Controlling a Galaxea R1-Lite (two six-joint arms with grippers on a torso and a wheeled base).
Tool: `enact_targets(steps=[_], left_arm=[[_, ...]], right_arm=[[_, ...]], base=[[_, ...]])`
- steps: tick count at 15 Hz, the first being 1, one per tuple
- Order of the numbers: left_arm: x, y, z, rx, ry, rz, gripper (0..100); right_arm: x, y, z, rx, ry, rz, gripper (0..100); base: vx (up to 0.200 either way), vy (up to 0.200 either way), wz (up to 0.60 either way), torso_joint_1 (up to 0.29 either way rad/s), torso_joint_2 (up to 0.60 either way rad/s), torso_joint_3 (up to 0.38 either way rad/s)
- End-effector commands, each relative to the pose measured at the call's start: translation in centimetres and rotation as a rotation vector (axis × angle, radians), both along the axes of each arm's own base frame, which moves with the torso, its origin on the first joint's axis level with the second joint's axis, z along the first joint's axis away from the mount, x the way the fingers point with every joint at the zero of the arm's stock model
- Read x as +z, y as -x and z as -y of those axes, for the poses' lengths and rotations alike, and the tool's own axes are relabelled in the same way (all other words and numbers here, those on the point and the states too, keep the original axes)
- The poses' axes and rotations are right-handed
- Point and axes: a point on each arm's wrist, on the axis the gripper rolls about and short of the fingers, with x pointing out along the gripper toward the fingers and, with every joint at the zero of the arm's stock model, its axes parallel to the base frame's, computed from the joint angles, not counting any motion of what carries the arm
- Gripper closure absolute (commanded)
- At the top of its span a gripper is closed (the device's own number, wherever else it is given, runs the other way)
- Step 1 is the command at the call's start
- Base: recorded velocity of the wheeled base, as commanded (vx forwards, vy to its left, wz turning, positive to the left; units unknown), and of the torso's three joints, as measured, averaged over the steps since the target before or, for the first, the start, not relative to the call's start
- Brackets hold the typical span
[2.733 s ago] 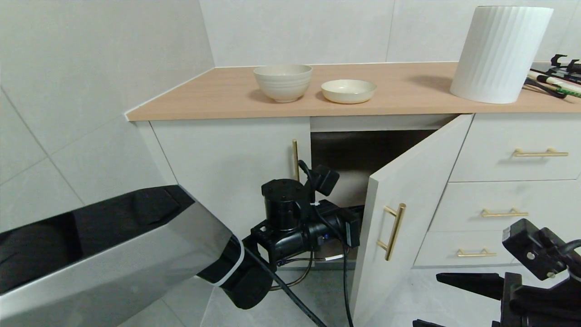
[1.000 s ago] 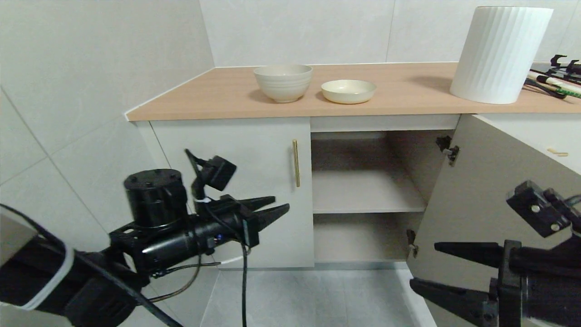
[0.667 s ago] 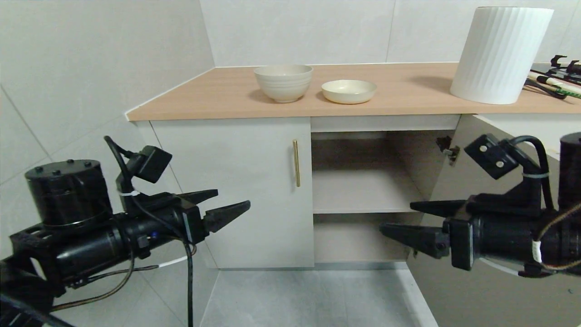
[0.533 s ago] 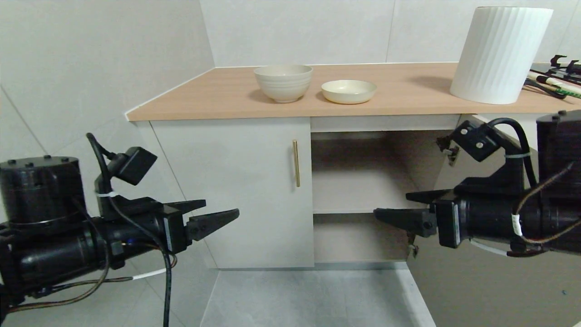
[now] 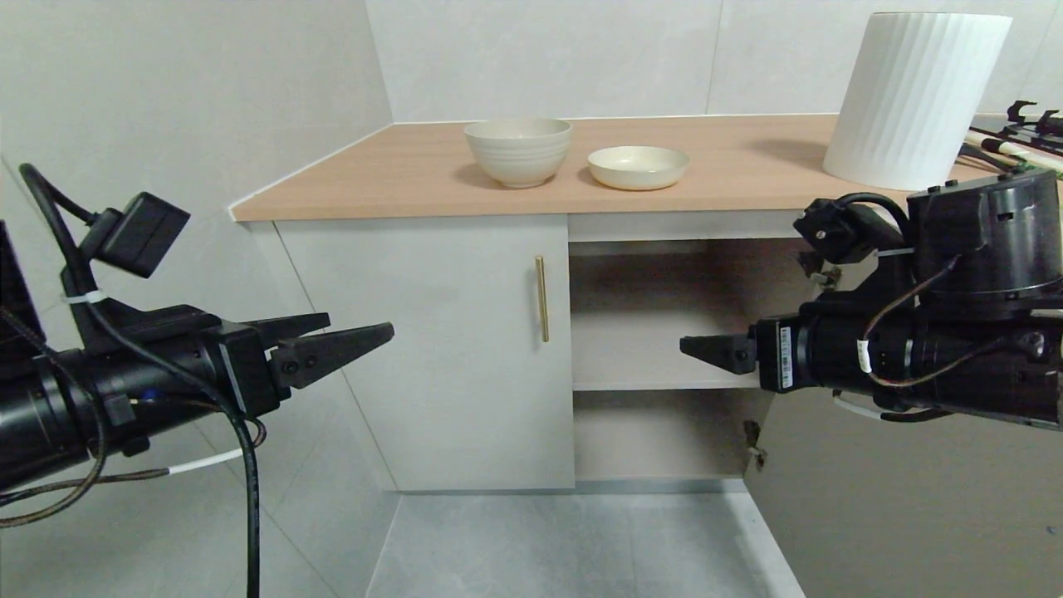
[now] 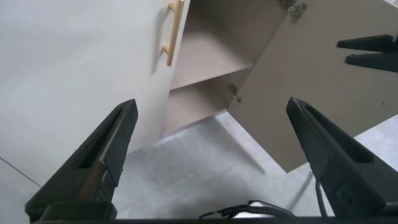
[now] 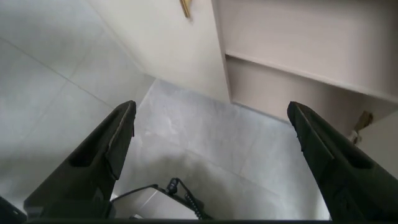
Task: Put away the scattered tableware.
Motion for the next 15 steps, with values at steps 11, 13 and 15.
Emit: enact_targets(steps=[11,13,15], left_arm=[[0.02,-0.67,-0.58,0.031,0.003,0.016,0],[0.03,-0.55,-0.60,0.031,0.003,0.017,0],[0.42,-0.09,-0.64,0.030,0.007,0.033,0]], right_arm=[[-1.01,-0.09,-0.11,0.000,0.018,-0.025,0],[-1.13,0.04,-0.02,-0.001,0.019,-0.029,0],[-0.88,0.35,0.14,0.003,0.014,-0.021,0]], base=[[0.200,0.000,0.00,0.002,0.00,0.002],[0.200,0.000,0.00,0.007,0.00,0.000],[0.000,0.000,0.00,0.000,0.00,0.000]])
